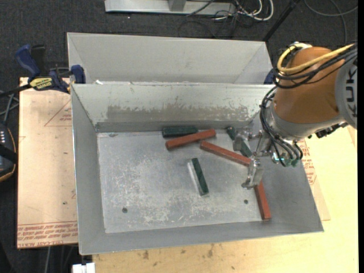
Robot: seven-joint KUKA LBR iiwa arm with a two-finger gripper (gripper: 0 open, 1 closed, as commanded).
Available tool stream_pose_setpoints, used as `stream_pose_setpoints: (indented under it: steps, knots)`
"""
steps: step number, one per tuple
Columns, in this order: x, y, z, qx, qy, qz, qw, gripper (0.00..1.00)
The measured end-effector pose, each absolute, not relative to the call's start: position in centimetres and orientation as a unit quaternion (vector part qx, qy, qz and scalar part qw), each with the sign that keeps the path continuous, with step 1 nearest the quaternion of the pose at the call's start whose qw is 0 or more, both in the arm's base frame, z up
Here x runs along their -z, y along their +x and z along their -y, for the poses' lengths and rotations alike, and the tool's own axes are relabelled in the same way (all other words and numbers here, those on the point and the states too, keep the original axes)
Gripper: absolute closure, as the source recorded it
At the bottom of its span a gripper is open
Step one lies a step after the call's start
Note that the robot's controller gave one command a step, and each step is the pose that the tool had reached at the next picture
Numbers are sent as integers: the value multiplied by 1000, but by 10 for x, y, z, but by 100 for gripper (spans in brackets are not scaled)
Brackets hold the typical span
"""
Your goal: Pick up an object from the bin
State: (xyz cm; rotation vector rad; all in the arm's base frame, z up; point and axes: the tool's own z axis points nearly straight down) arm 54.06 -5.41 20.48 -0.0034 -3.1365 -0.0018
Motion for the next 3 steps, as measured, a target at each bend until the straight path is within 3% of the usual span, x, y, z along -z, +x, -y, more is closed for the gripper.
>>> stream_pose_setpoints:
  steps: [1, 2, 3]
  knots:
    - [-208, 542, 54, 0, 0, 1000, -1, 0]
    - [-170, 546, 82, 1, -33, 999, -4, 0]
    - [-103, 571, 97, 0, 8, 1000, -3, 0]
